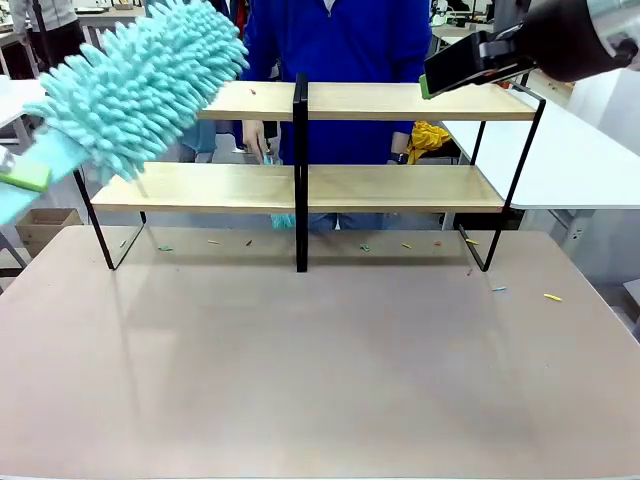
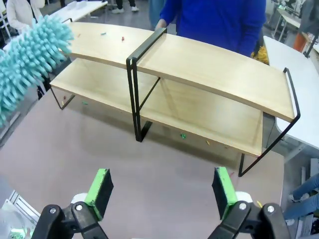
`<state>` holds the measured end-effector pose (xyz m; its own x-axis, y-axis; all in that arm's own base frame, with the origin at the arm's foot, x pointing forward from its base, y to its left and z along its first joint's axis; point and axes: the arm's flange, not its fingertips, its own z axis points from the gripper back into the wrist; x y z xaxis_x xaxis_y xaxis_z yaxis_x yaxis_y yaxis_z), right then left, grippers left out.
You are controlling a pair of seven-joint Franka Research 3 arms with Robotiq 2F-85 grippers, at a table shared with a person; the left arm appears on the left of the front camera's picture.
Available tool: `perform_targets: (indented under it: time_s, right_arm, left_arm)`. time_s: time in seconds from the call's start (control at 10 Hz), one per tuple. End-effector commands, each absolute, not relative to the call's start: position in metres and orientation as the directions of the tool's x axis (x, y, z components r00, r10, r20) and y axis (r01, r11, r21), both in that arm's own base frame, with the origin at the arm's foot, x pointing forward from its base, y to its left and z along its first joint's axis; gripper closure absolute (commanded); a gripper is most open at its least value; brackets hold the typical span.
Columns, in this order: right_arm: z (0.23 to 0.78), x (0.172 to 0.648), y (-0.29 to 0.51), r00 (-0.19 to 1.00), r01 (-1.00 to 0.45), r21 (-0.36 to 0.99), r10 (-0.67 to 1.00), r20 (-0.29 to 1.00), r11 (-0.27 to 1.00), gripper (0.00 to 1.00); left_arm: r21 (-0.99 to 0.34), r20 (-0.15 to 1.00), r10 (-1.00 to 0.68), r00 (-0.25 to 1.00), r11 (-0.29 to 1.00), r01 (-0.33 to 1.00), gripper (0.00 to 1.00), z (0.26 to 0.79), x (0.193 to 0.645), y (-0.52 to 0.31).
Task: Clean the shelves.
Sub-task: Clean a randomly selected level of the Shelf with the Duster.
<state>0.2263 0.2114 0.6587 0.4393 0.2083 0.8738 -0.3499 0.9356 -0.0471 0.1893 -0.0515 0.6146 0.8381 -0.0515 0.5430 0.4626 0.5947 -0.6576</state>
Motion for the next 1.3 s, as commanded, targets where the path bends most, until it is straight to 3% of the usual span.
perform_targets:
  time_s: [0.0,0.1,0.3,0.8,1.0,1.2]
  right_arm:
    - [0.660,0.227,0.210,0.442,-0.355,-0.040,0.205,0.873,0.934,0.00]
    - [0.660,0.227,0.210,0.442,-0.355,-0.040,0.205,0.873,0.934,0.00]
    - [0.660,0.227,0.210,0.442,-0.355,-0.040,0.205,0.873,0.934,0.00]
    - [0.660,0.227,0.210,0.442,-0.355,-0.040,0.205,0.873,0.934,0.00]
    - [0.660,0.227,0.210,0.442,-0.355,-0.040,0.205,0.873,0.934,0.00]
    - [0.660,0.227,0.210,0.442,-0.355,-0.040,0.205,0.873,0.934,0.00]
  left_arm:
    - [-0.651,0.550,-0.084,0.831,0.580,0.490,0.88,0.616,0.197,-0.058]
    - [-0.658,0.543,-0.051,0.838,0.595,0.463,0.88,0.615,0.189,-0.051]
    - [-0.603,0.614,-0.121,0.780,0.566,0.563,0.88,0.657,0.193,-0.044]
    - [-0.551,0.701,0.015,0.713,0.647,0.527,0.88,0.734,0.134,0.178]
    - [-0.552,0.681,0.124,0.722,0.735,0.394,0.88,0.728,0.116,0.255]
    - [-0.657,0.620,0.321,0.716,0.711,0.250,0.88,0.705,0.122,0.276]
